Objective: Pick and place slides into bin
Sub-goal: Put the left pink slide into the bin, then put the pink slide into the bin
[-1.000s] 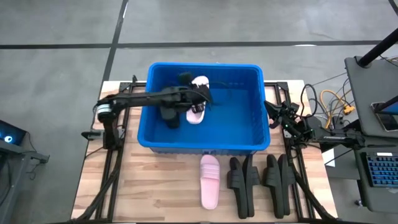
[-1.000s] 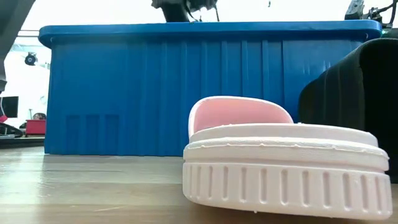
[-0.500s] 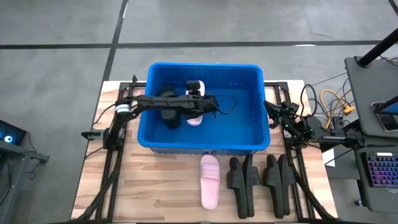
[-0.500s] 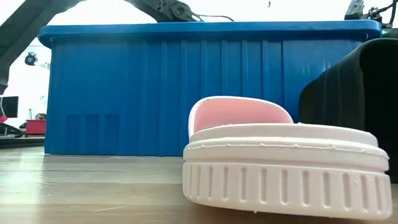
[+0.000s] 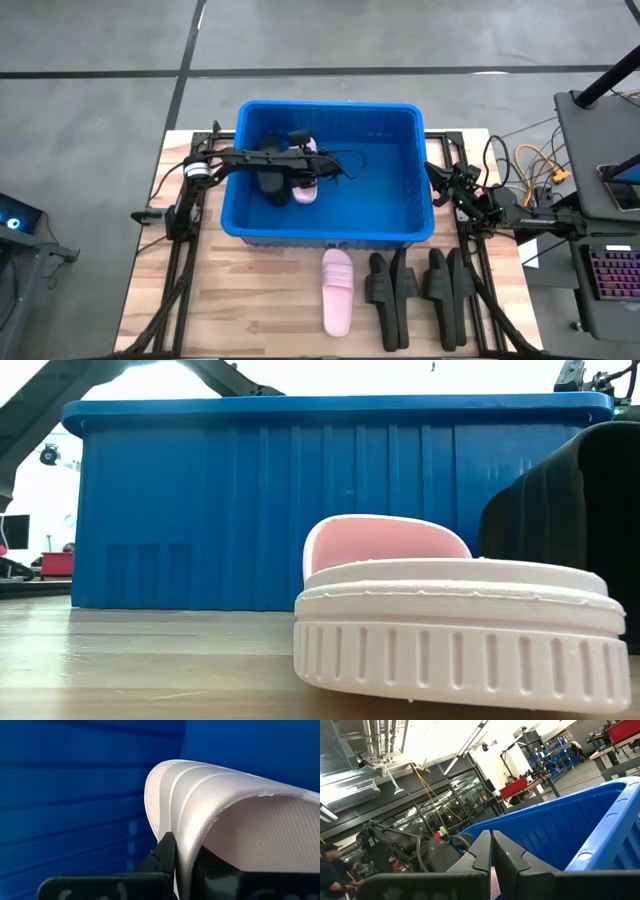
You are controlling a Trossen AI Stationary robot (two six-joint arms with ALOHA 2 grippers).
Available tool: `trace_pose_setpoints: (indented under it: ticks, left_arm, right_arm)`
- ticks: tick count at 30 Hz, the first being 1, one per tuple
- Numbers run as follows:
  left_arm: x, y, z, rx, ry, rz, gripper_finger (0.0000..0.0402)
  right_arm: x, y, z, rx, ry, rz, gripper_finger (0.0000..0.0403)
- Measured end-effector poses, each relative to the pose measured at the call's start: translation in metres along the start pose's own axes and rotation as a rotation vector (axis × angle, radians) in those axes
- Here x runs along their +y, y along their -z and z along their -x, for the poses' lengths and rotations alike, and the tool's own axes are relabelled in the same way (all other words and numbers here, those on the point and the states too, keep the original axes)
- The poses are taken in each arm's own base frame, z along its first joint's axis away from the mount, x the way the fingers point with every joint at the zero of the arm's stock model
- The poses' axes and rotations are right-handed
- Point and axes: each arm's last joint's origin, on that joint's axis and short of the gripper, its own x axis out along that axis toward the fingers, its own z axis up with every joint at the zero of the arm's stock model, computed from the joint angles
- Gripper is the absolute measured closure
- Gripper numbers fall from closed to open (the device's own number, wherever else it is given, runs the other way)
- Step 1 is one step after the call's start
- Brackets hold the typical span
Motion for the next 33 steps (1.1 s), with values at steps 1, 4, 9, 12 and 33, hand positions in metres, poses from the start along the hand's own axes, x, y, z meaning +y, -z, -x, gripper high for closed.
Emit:
trace_pose_setpoints:
  ticks: [1, 4, 9, 12, 33]
  left_arm:
    - [-0.001, 0.001, -0.003, 0.004, 0.001, 0.002, 0.0401]
    - [-0.001, 0.003, -0.009, 0.007, -0.003, 0.004, 0.0401]
    - [0.0, 0.009, -0.022, 0.035, 0.001, -0.004, 0.04]
    - [0.001, 0.012, -0.029, 0.041, 0.061, -0.007, 0.0381]
    - [0.058, 0.016, 0.024, -0.09, 0.596, -0.099, 0.0043]
  right_arm:
    - [0.0, 0.0, 0.0, 0.0, 0.0, 0.0, 0.0394]
    - [0.0, 0.0, 0.0, 0.0, 0.0, 0.0, 0.0394]
    - [0.0, 0.0, 0.0, 0.0, 0.0, -0.001, 0.0394]
    - [0.0, 0.0, 0.0, -0.001, 0.0, -0.001, 0.0394]
    - [0.0, 0.0, 0.0, 0.003, 0.001, 0.001, 0.0394]
